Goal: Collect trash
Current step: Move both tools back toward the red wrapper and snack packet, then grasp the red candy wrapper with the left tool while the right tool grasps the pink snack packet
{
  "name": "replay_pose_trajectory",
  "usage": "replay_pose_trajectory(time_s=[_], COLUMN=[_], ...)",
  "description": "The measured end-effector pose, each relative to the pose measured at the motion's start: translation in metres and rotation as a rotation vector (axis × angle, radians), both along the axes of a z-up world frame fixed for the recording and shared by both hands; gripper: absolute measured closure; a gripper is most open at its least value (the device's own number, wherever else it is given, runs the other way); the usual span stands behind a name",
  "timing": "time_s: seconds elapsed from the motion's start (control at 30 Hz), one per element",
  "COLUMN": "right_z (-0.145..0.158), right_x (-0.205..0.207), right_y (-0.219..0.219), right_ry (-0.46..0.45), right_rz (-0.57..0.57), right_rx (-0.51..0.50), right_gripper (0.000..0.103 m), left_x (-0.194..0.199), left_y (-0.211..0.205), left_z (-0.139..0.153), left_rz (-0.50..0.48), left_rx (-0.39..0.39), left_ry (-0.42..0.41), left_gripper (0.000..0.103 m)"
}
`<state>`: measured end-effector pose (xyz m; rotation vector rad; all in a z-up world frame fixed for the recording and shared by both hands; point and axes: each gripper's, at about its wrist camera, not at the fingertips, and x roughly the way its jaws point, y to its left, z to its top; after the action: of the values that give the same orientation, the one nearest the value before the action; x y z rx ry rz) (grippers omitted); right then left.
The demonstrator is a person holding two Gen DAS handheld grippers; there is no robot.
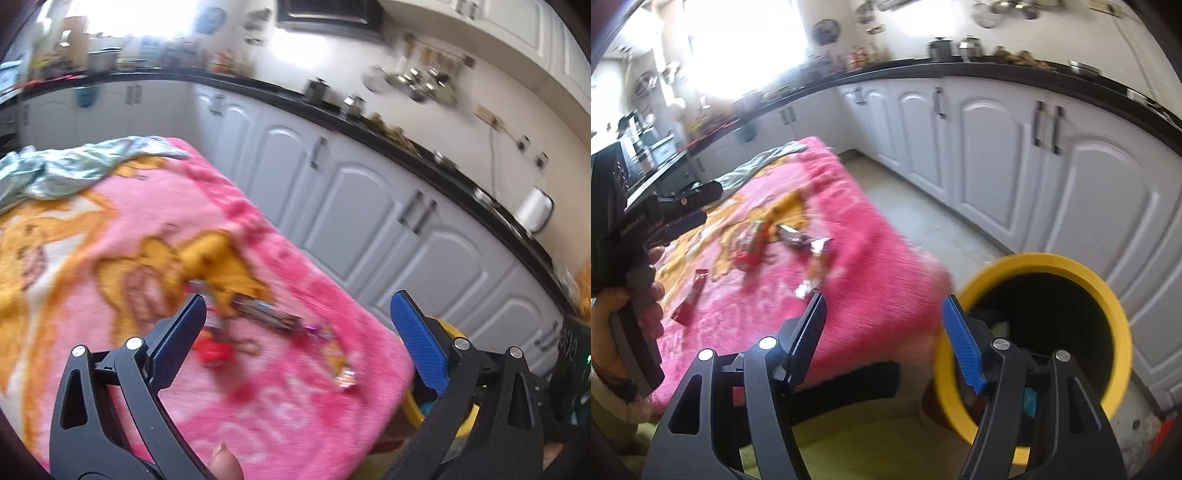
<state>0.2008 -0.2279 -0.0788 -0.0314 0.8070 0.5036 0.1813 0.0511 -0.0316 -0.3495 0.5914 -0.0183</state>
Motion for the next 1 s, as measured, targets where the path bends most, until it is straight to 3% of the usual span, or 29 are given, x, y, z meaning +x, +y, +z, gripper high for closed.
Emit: replay_pose_trajectory(time_s=[0.4,0.77,0.97,1.0], right_z=[-0.018,-0.052,-0.070,-0.072], right_x=[0.024,0.049,0.052,0.052], right_y=[0.090,0.123,0.119,0.116], right_ry=[0.027,0.097,0.144,0.144], right_rz=[0.137,0.158,0.146,0.140], right_rx=[-0.031,-0.093,-0.119,-0.119], right_gripper=[0.040,0.040,0.064,0.069], left_x=[-0.029,-0.044,-0.050,-0.050], left_y=[0.075,0.100,0.091,0.089], left_z=[-0.007,-0.053,-0.079,-0.083], left_rz=[0.146,0.153,0.111,0.110], left_rx=[0.005,0.009,0.032,0.037], left_ry=[0.036,0.193,0.279,0.294], left_gripper=[0.011,0.011,0.012,0.017])
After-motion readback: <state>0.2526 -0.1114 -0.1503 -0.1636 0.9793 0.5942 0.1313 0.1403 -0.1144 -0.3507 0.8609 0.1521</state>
